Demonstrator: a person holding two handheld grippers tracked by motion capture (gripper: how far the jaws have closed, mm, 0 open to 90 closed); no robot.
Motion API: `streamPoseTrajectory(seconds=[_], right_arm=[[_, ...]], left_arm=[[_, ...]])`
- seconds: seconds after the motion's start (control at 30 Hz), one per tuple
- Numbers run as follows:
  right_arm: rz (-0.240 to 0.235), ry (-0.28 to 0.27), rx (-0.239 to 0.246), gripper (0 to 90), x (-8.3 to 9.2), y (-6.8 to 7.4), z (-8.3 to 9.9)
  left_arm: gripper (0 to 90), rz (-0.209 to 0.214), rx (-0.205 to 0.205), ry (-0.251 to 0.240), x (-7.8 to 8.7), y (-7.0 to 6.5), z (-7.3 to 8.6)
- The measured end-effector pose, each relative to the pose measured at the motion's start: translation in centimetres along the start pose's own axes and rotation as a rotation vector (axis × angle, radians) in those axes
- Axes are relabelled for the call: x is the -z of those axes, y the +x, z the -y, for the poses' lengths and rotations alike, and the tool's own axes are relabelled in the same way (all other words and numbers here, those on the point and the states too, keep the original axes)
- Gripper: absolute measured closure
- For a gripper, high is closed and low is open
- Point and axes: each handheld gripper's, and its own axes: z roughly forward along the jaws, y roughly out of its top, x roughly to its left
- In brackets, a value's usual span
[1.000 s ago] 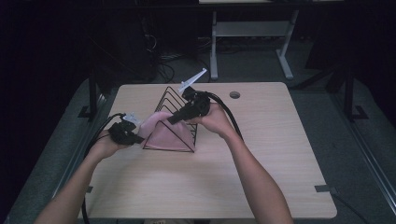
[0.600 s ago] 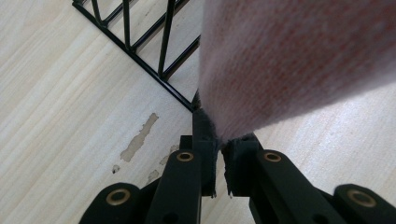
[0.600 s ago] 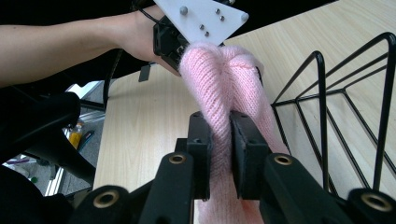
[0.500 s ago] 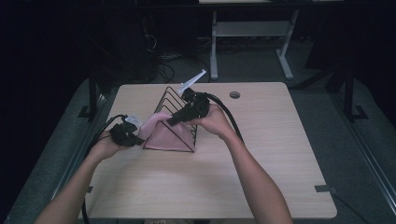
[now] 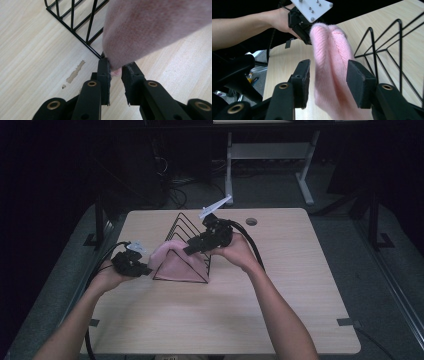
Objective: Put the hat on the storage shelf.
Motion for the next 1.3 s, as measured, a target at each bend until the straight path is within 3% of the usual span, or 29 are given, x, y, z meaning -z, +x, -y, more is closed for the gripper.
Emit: streamPoseTrajectory(seconds=[0.2,0.63,1.3], right_arm=[[0.046,0.000,-0.008,47.7,1.5,-0.1,0.9],[0.106,-0.010,-0.095,37.1,4.8,-0.7,3.9],[0.211,-0.024,-0.179,32.1,9.1,-0.9,9.4]], left_arm=[[70.9,0.006,0.009,-0.025,0.7,-0.3,0.1],[58.5,0.023,0.041,-0.060,1.9,-0.5,0.7],[42.6,0.032,0.084,-0.087,2.4,-0.9,2.6]])
